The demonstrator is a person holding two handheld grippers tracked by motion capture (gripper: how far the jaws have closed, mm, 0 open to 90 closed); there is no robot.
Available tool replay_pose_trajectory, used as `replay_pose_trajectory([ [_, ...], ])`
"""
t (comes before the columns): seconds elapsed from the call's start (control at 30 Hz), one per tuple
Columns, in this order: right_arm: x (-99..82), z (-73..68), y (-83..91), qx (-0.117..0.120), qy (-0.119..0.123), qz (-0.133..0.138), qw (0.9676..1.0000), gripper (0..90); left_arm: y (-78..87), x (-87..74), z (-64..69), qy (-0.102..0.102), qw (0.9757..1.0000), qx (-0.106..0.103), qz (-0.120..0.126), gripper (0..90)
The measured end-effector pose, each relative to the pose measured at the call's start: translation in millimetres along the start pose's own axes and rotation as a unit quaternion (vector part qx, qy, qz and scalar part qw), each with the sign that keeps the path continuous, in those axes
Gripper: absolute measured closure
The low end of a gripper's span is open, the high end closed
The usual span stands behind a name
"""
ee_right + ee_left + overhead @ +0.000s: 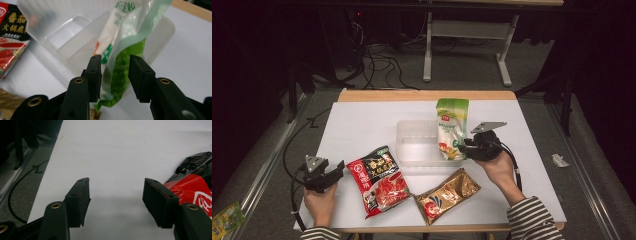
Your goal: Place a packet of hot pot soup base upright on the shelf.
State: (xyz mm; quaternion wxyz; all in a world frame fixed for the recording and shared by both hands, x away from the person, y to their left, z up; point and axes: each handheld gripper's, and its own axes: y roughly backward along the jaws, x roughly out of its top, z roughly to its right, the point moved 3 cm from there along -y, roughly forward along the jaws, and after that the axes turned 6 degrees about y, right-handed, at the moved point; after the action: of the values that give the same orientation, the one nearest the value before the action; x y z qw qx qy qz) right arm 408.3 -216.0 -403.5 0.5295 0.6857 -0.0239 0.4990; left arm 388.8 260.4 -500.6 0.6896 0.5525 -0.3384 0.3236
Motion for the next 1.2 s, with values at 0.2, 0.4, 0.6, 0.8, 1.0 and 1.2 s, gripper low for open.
replay_pose_trajectory([
  [0.2, -8.2, -3.3, 6.5, 0.005, 0.011, -0.001, 0.9999, 62.8, -0.2, 0.0, 0.2, 0.000, 1.0000, 0.001, 0.000, 39.0],
  [0.4, -14.6, -7.7, 3.4, 0.007, 0.023, -0.018, 0.9995, 63.5, -0.2, 0.0, 0.3, 0.000, 1.0000, 0.001, 0.000, 39.1],
  [0.6, -14.8, -10.7, -0.6, 0.005, 0.039, -0.022, 0.9990, 76.6, -0.2, 0.0, 0.4, 0.000, 1.0000, 0.001, 0.000, 39.1],
  [0.8, -15.0, -10.8, -8.1, -0.003, 0.052, -0.037, 0.9979, 83.4, -0.1, 0.0, 0.3, 0.000, 1.0000, 0.001, -0.001, 39.1],
  [1.0, -14.1, -10.5, -15.9, -0.001, 0.050, -0.050, 0.9975, 84.7, -0.2, 0.1, 0.2, -0.001, 1.0000, 0.001, -0.002, 39.1],
  [1.2, -14.7, -9.3, -28.8, -0.005, 0.050, -0.075, 0.9959, 87.2, -0.4, 0.0, 0.3, -0.001, 1.0000, 0.001, -0.002, 39.1],
])
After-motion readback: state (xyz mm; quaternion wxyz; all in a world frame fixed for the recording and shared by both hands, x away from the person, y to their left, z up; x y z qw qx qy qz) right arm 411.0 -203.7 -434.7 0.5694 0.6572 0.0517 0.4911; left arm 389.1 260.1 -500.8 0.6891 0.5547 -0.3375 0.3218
